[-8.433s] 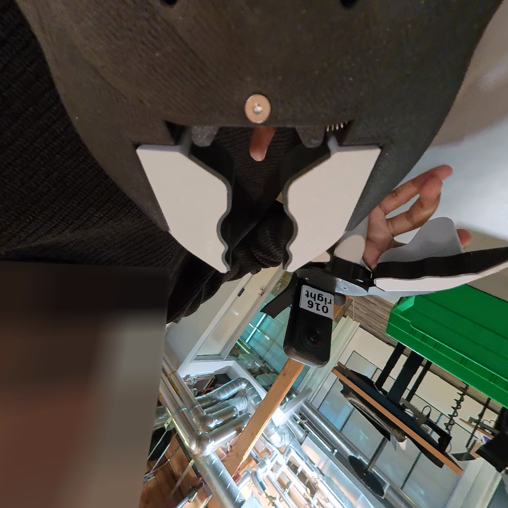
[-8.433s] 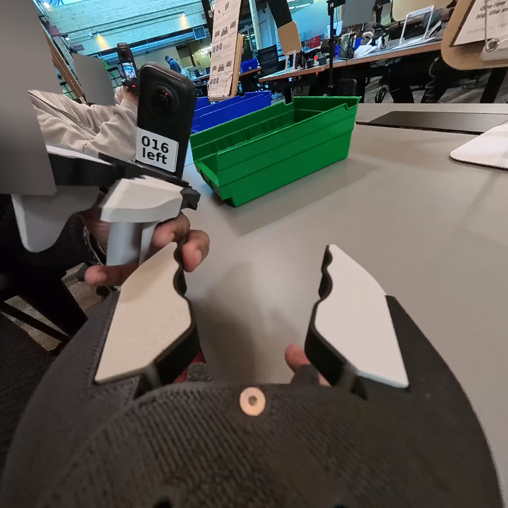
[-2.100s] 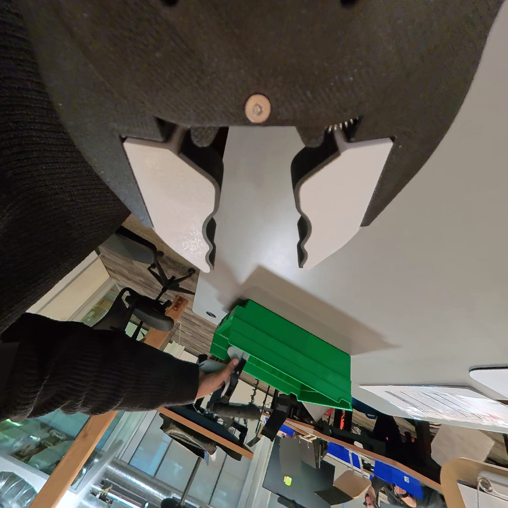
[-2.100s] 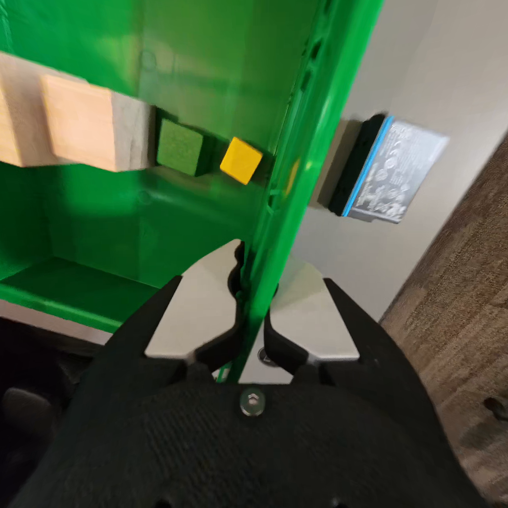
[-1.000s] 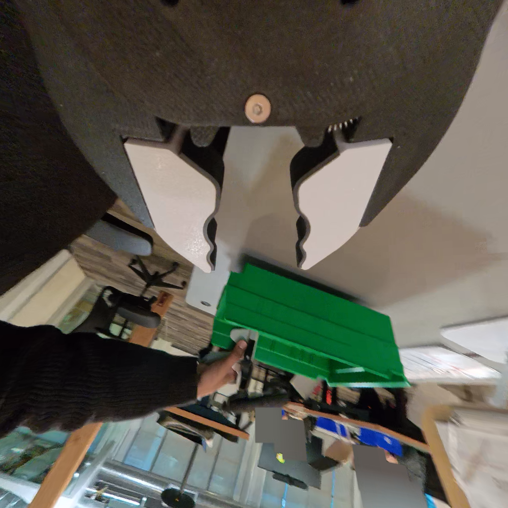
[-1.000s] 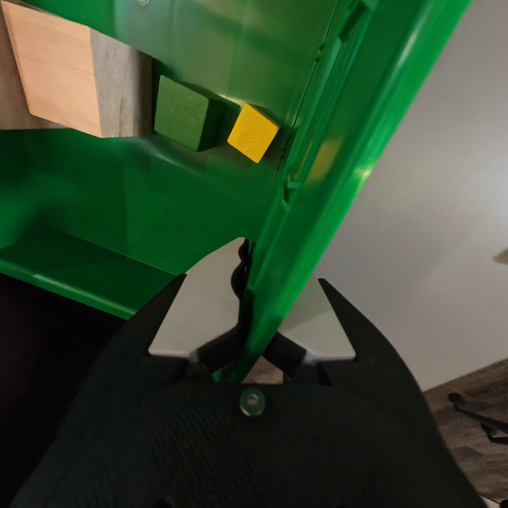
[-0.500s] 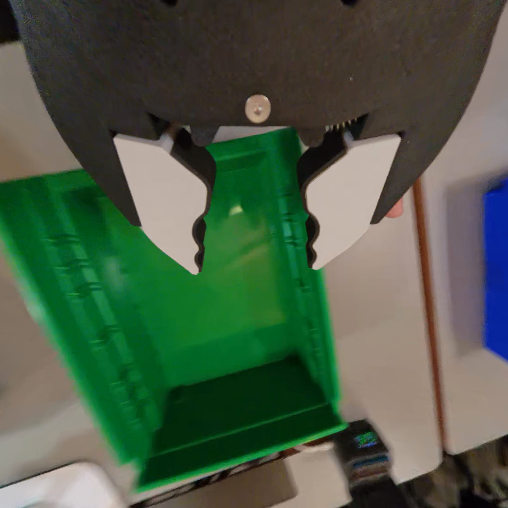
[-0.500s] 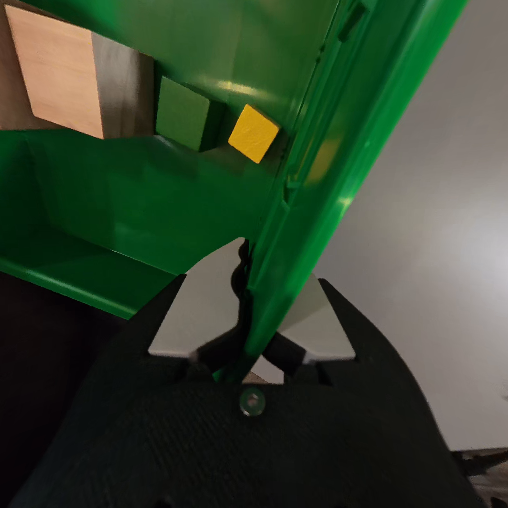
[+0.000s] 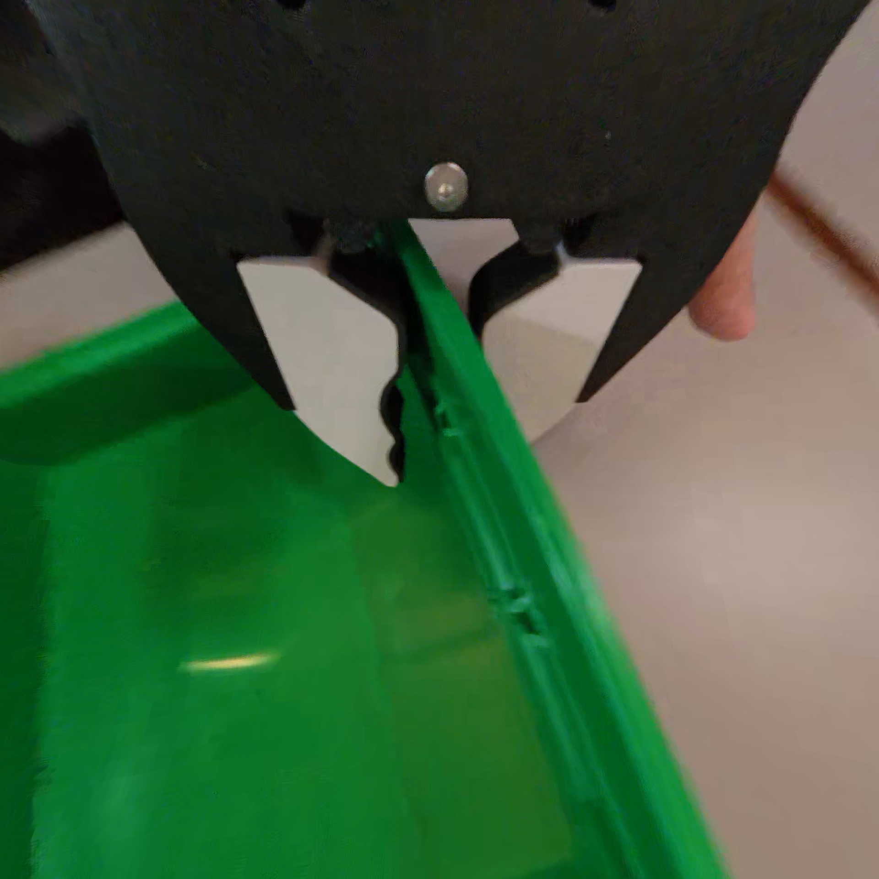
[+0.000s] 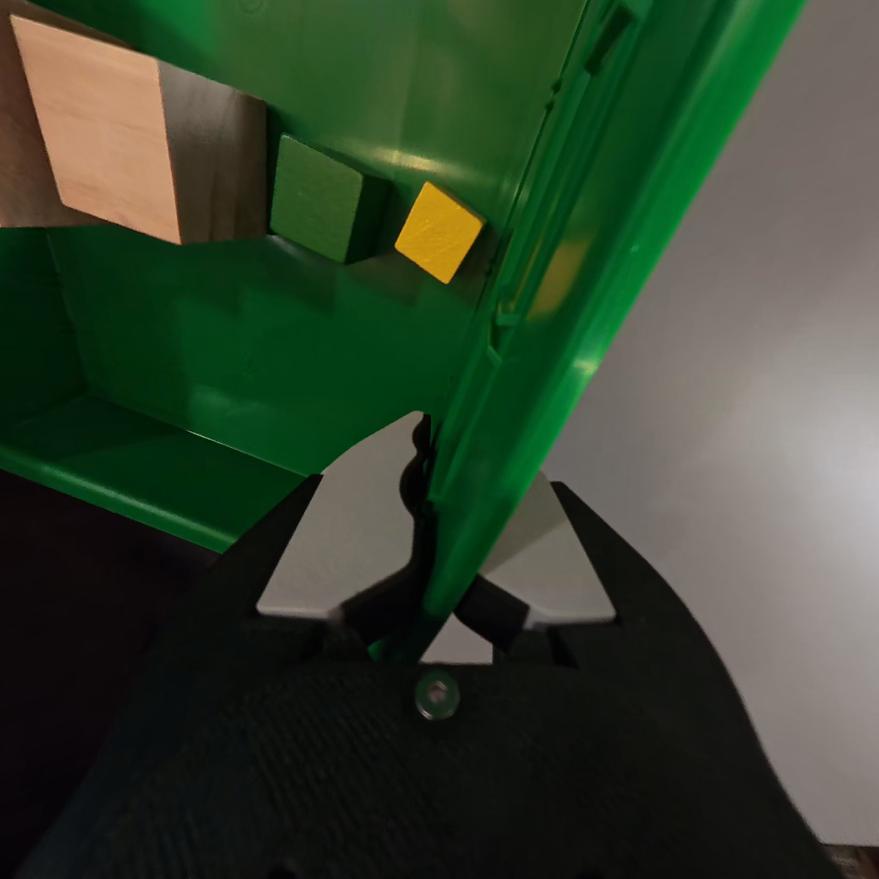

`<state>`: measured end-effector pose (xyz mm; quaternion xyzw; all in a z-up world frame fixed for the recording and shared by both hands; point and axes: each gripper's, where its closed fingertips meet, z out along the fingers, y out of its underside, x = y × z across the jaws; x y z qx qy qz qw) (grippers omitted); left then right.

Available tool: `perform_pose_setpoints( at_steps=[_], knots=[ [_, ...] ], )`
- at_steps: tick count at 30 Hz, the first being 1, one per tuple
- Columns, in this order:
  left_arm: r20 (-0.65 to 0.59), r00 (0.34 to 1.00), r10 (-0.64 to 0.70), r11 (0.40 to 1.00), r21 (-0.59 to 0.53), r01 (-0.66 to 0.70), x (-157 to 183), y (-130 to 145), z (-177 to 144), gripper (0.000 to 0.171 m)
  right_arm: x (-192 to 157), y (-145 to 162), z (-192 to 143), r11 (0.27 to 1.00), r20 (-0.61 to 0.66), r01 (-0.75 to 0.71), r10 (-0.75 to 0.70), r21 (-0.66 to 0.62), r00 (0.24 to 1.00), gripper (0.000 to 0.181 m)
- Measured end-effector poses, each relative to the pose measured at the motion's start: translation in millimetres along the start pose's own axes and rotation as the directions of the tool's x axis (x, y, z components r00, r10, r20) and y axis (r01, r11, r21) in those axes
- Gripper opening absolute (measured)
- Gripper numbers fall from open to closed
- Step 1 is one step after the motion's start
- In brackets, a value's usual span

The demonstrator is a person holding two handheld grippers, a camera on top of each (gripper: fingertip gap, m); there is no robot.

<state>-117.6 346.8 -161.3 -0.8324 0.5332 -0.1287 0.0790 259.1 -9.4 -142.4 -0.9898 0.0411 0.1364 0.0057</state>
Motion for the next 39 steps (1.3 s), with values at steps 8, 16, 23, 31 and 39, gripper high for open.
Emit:
perform_pose_setpoints(
  at_steps=[8,16,23,31,39],
  knots=[
    [0.051,0.999,-0.019,0.997,0.080,0.015,-7,22,-25,0.019,-10,-35,17,1.000,-0.032,0.006,-0.007,-0.011,0.999,0.005],
    [-0.010,0.971,-0.239,0.966,0.102,0.239,-38,113,-111,0.020,-62,-124,37,0.999,-0.044,-0.023,0.024,0.029,0.999,0.006],
    [0.040,0.940,-0.339,0.930,0.169,0.328,-49,188,-168,0.020,-149,-189,62,0.987,-0.051,-0.137,0.142,0.087,0.989,0.008],
    [-0.010,0.943,-0.332,0.915,0.239,0.324,-26,235,-176,0.021,-235,-229,82,0.941,0.001,-0.260,0.266,0.215,0.964,0.016],
    [-0.050,0.937,-0.346,0.897,0.276,0.346,-11,262,-180,0.021,-269,-241,87,0.947,0.046,-0.198,0.192,0.253,0.980,0.029]
  ],
)
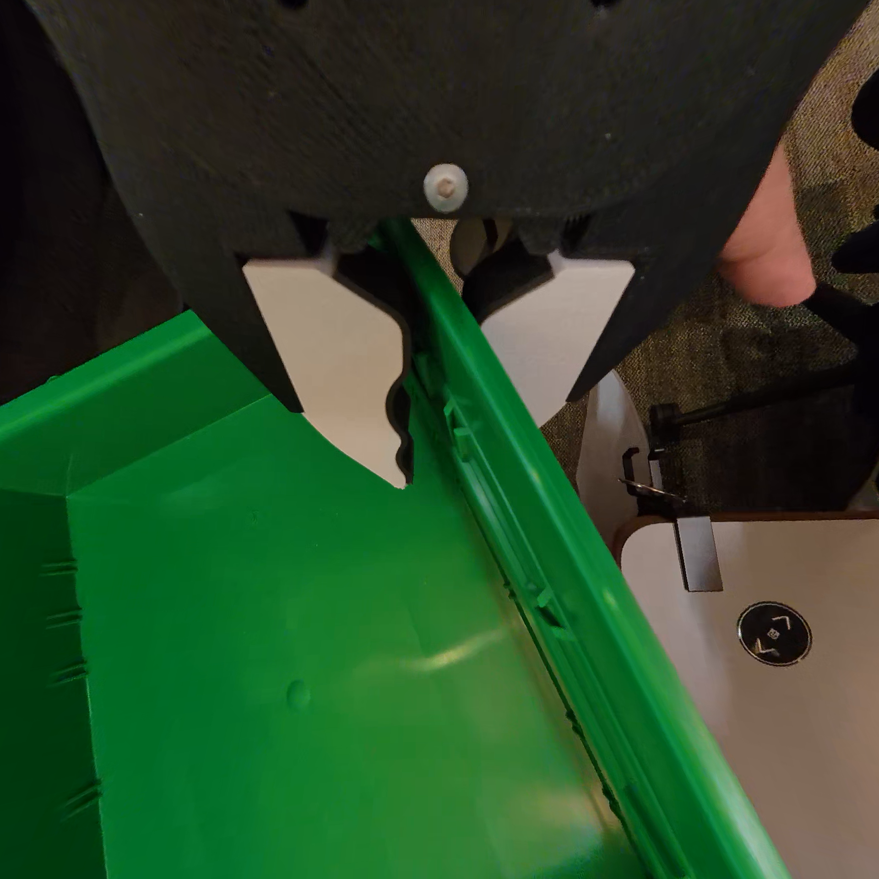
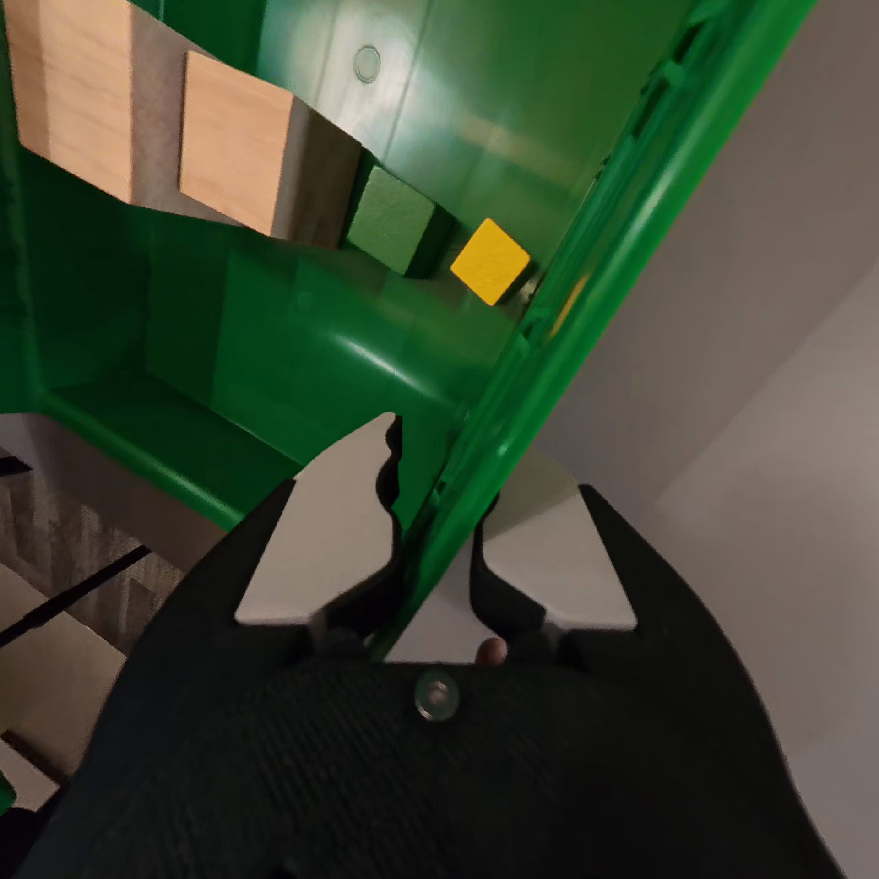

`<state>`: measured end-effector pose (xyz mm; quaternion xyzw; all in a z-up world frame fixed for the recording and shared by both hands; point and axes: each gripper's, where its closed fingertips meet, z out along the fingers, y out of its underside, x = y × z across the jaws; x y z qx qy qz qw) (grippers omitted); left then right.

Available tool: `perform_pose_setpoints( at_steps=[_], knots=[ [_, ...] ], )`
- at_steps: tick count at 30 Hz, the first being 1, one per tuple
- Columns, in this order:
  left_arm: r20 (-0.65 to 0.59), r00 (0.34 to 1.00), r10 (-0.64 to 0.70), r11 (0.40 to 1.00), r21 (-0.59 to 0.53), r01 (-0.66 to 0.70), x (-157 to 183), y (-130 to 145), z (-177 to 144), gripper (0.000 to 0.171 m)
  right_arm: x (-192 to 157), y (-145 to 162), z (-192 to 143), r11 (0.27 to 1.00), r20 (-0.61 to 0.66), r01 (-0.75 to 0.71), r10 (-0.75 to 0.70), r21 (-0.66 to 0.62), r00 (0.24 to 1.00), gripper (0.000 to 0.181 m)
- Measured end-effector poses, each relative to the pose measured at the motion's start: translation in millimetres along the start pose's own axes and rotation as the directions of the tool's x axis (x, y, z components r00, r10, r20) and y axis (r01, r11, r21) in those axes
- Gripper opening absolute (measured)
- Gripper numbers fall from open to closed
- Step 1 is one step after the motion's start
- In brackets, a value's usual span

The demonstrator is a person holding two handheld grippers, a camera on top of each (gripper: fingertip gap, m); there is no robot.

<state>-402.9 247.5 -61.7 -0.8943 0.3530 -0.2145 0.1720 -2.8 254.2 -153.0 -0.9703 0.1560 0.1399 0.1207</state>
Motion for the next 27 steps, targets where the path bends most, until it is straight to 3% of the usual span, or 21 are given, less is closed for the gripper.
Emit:
perform_pose_setpoints(
  at_steps=[5,7,8,10,16,19,24,27],
  knots=[
    [-0.035,0.999,0.022,0.999,0.032,-0.020,24,-3,-9,0.021,2,-2,-33,0.993,0.094,0.095,-0.101,0.064,0.990,0.059],
    [-0.062,0.996,0.057,0.997,0.047,-0.054,45,-11,-13,0.021,18,-3,-57,0.980,0.044,0.157,-0.164,0.121,0.986,0.054],
    [-0.075,0.994,0.081,0.996,0.054,-0.077,58,-16,-15,0.021,21,1,-71,0.970,0.057,0.196,-0.205,0.141,0.977,0.060],
    [-0.095,0.986,0.138,0.989,0.064,-0.132,86,-28,-18,0.021,27,10,-99,0.952,0.089,0.217,-0.240,0.214,0.967,0.049],
    [-0.220,0.924,0.312,0.950,0.073,-0.304,203,-74,-7,0.021,54,63,-196,0.880,0.343,0.097,-0.280,0.465,0.896,0.060],
    [-0.306,0.861,0.407,0.911,0.072,-0.406,277,-95,19,0.021,111,108,-215,0.819,0.325,0.038,-0.269,0.572,0.907,0.068],
    [-0.478,0.746,0.465,0.854,0.020,-0.520,424,-120,105,0.021,259,195,-203,0.760,0.114,-0.051,-0.031,0.647,0.993,0.064],
    [-0.516,0.723,0.459,0.836,-0.025,-0.549,502,-127,172,0.022,357,251,-248,0.556,-0.057,-0.048,0.171,0.830,0.984,0.034]
  ],
)
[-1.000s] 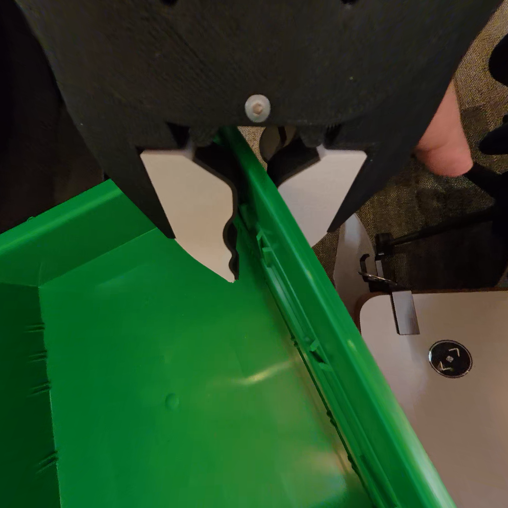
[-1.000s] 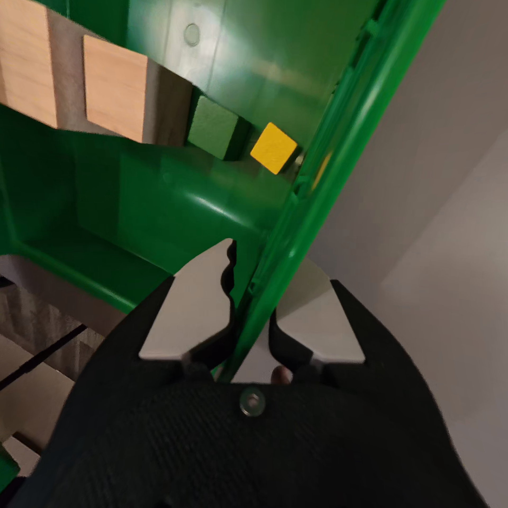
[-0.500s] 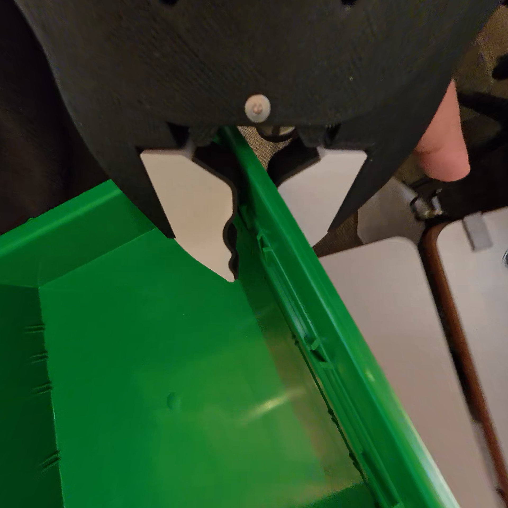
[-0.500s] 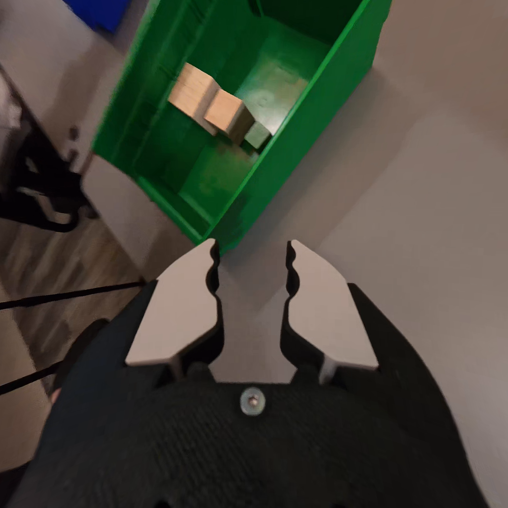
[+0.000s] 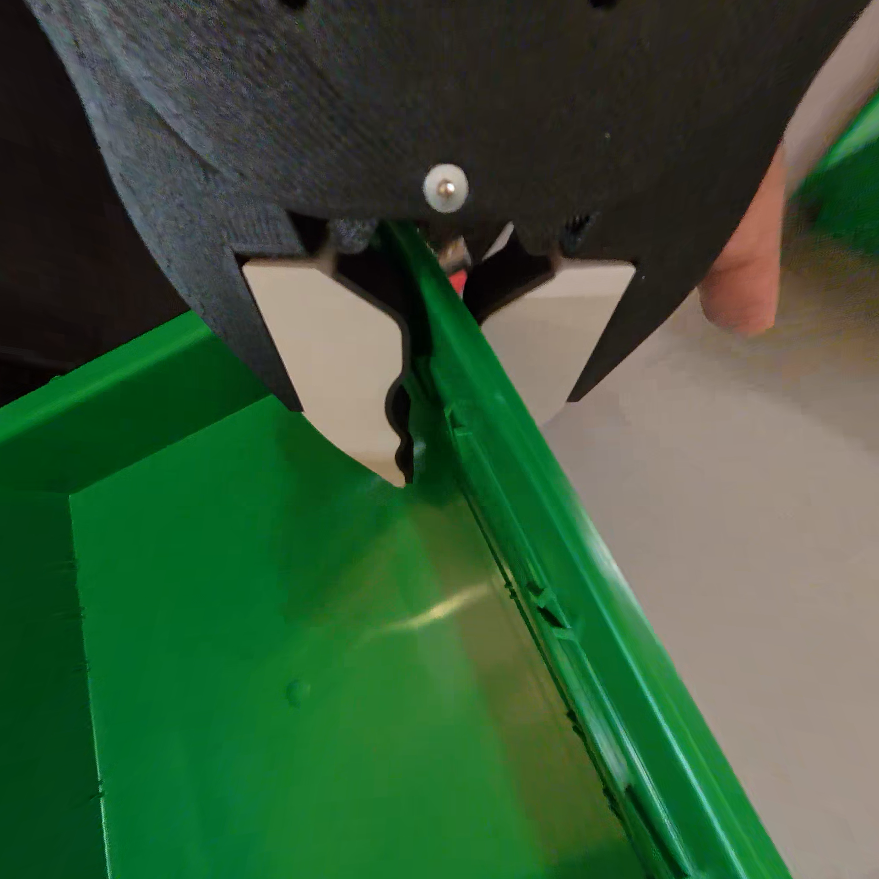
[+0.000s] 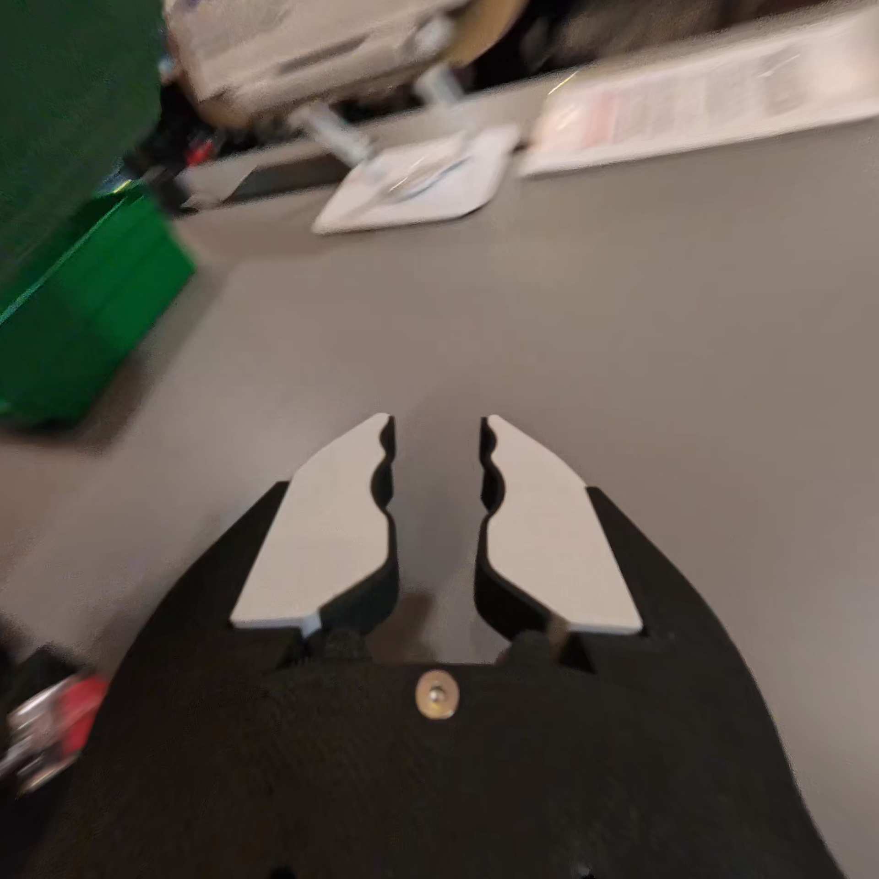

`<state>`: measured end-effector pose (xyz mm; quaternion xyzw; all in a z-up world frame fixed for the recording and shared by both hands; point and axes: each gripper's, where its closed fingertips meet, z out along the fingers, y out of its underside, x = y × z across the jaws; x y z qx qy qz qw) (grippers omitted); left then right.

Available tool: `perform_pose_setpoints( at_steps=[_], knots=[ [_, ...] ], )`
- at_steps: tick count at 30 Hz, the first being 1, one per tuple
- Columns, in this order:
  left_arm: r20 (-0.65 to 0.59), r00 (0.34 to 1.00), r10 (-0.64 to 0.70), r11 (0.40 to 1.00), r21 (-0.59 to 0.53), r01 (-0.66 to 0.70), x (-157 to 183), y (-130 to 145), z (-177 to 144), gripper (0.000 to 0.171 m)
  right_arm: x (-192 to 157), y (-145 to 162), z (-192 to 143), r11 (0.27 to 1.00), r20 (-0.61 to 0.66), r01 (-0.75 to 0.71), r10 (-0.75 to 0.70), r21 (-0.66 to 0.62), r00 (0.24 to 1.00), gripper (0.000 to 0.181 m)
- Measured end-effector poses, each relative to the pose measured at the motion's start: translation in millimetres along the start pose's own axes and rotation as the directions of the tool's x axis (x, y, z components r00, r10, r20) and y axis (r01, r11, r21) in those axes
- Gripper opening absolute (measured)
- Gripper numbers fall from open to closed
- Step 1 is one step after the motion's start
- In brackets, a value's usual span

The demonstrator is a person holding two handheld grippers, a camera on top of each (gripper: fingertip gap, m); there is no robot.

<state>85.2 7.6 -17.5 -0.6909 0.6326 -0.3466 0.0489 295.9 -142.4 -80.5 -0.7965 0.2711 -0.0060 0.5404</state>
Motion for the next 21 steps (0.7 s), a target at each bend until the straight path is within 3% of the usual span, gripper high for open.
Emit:
perform_pose_setpoints(
  at_steps=[2,4,8,10,14,21],
  knots=[
    [0.013,1.000,-0.017,0.999,-0.027,0.017,5,-30,57,0.022,58,-2,-47,0.993,-0.145,-0.025,0.042,0.114,0.988,0.031],
    [0.026,0.998,-0.049,0.997,-0.056,0.051,8,-54,112,0.022,93,3,-93,0.968,-0.218,-0.061,0.116,0.243,0.969,0.033],
    [0.177,0.983,-0.052,0.996,-0.065,0.064,-3,-104,201,0.022,102,23,-162,0.899,-0.131,-0.176,0.246,0.400,0.960,0.026],
    [0.208,0.975,-0.078,0.993,-0.075,0.095,-1,-124,235,0.022,107,27,-193,0.883,-0.159,-0.164,0.256,0.439,0.954,0.027],
    [0.217,0.967,-0.135,0.976,-0.137,0.167,19,-144,282,0.022,110,47,-231,0.879,-0.242,-0.118,0.254,0.463,0.936,0.031],
    [0.313,0.940,-0.133,0.976,-0.123,0.179,44,-149,313,0.024,103,72,-232,0.875,-0.199,-0.165,0.281,0.456,0.939,0.037]
  ],
)
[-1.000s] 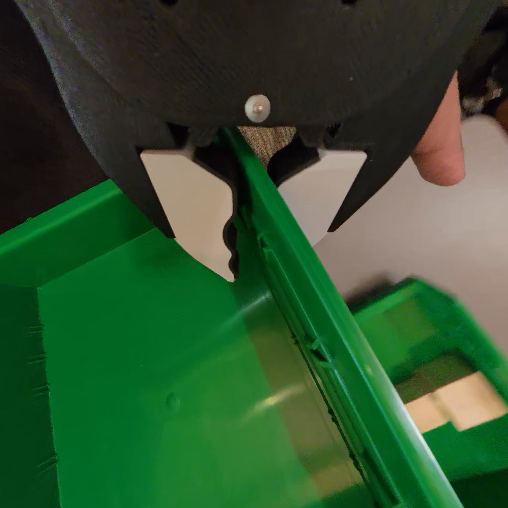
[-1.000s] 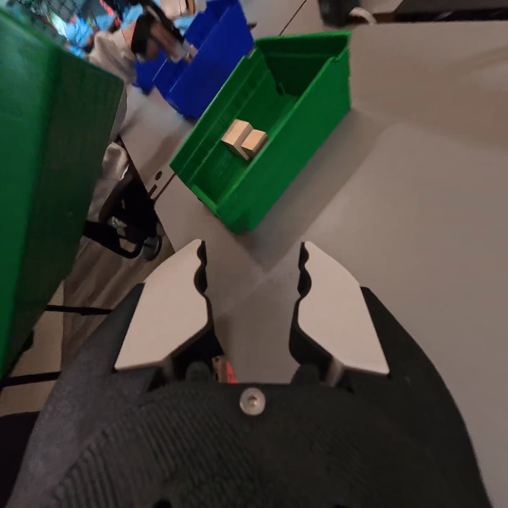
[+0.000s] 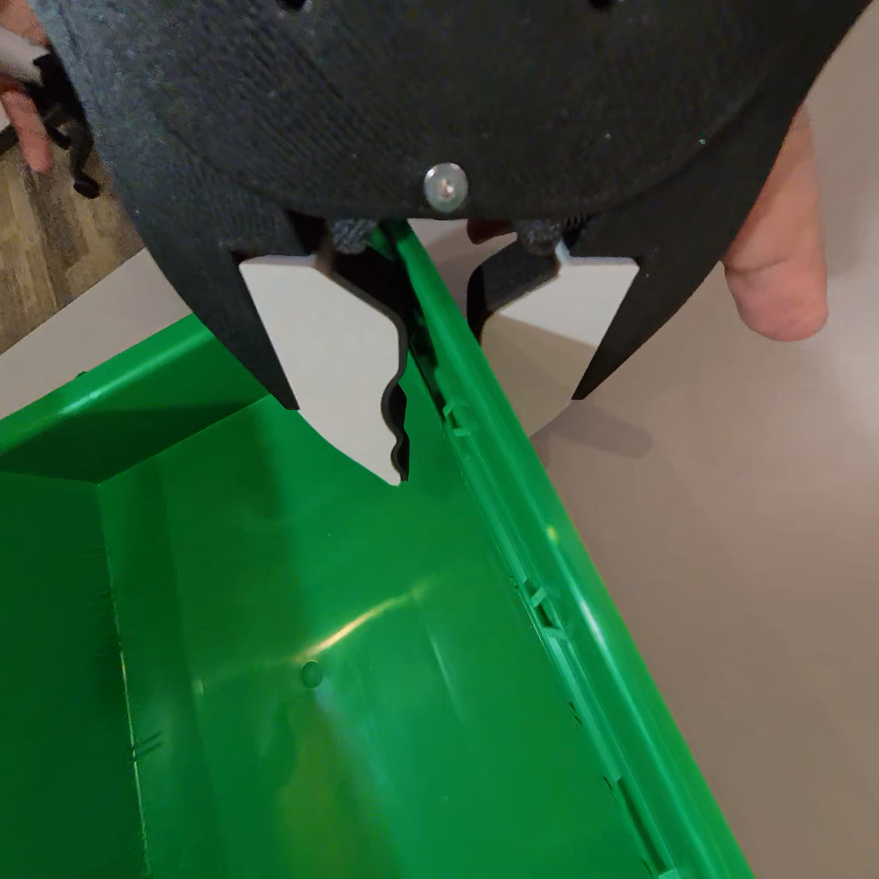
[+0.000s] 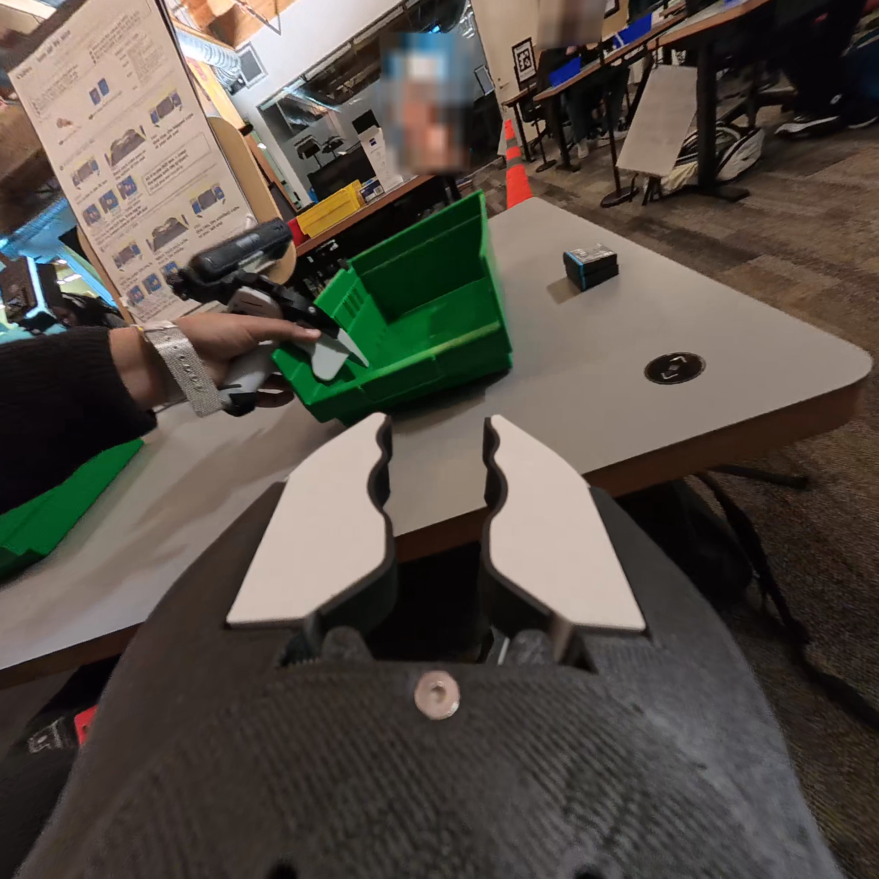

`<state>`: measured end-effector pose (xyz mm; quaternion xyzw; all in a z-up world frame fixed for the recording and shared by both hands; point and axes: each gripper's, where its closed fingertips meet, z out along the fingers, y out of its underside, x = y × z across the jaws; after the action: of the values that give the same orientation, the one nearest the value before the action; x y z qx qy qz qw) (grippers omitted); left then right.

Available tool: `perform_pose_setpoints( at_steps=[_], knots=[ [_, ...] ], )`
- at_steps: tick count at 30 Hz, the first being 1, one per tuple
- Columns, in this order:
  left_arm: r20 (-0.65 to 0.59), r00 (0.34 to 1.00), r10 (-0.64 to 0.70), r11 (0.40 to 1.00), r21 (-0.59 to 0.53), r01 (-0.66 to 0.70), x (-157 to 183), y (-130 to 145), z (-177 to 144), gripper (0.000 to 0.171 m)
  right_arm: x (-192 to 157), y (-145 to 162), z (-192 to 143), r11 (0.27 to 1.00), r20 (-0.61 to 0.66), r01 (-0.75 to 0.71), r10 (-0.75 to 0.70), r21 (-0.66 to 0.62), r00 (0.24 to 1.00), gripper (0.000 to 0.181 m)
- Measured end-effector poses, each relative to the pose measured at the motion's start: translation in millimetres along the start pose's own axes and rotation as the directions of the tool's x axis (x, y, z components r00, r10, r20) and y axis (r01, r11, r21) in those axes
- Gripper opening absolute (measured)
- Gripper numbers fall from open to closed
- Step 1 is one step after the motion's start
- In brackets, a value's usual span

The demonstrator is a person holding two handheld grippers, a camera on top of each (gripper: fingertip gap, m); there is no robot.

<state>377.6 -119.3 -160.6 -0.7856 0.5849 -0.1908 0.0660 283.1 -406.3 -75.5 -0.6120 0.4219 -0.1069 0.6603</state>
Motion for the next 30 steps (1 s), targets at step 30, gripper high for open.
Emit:
perform_pose_setpoints(
  at_steps=[30],
  knots=[
    [-0.495,0.867,0.054,0.975,0.212,0.060,24,73,-108,0.035,-117,-10,17,0.955,0.245,0.290,-0.269,-0.055,0.932,0.068]
  ],
)
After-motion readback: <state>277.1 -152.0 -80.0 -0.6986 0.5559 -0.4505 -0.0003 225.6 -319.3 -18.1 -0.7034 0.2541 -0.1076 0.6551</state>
